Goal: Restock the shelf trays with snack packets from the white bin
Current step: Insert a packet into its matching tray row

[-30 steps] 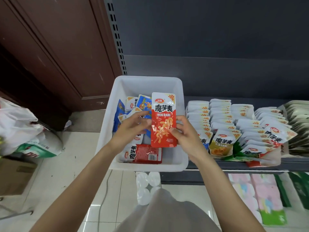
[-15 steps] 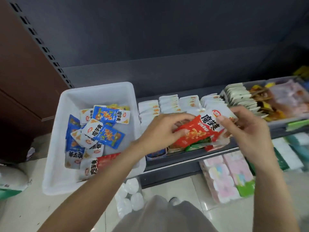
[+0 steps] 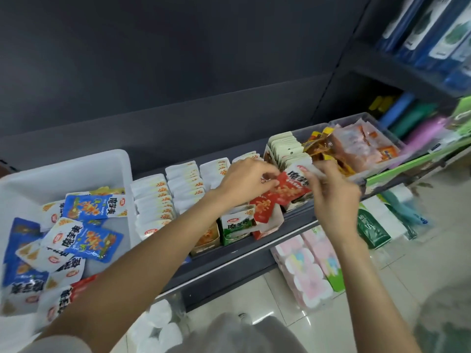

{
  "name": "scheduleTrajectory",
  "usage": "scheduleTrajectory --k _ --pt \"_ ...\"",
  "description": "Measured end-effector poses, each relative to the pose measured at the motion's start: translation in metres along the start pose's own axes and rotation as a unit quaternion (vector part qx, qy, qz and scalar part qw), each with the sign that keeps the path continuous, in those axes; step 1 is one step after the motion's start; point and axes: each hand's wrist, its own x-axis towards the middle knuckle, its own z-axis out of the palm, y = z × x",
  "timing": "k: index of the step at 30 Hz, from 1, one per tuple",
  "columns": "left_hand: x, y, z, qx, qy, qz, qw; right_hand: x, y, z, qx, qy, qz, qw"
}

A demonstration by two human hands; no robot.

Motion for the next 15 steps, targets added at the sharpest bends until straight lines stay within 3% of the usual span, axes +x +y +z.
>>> scheduleTrajectory --k 5,8,12,15 --pt "-0.004 -0.016 0.011 0.081 -0.007 -0.068 0.994 -0.001 0.015 0.059 -0.028 -0.131 -0.032 0.991" --pt "-0.004 -0.021 0.013 0.086 -0.008 -0.092 0.992 -0.006 0.019 0.086 -0.041 -0.155 -0.015 0.987" --pt "-0.013 -0.021 0.01 0.074 0.033 -0.111 0.991 -0.011 0.01 0.087 -0.047 -0.125 0.017 0.991" --pt "-0.035 -0.023 -0.005 0.044 0.134 -0.113 0.984 -0.015 -0.007 0.063 -0.017 -0.045 0.028 0.998"
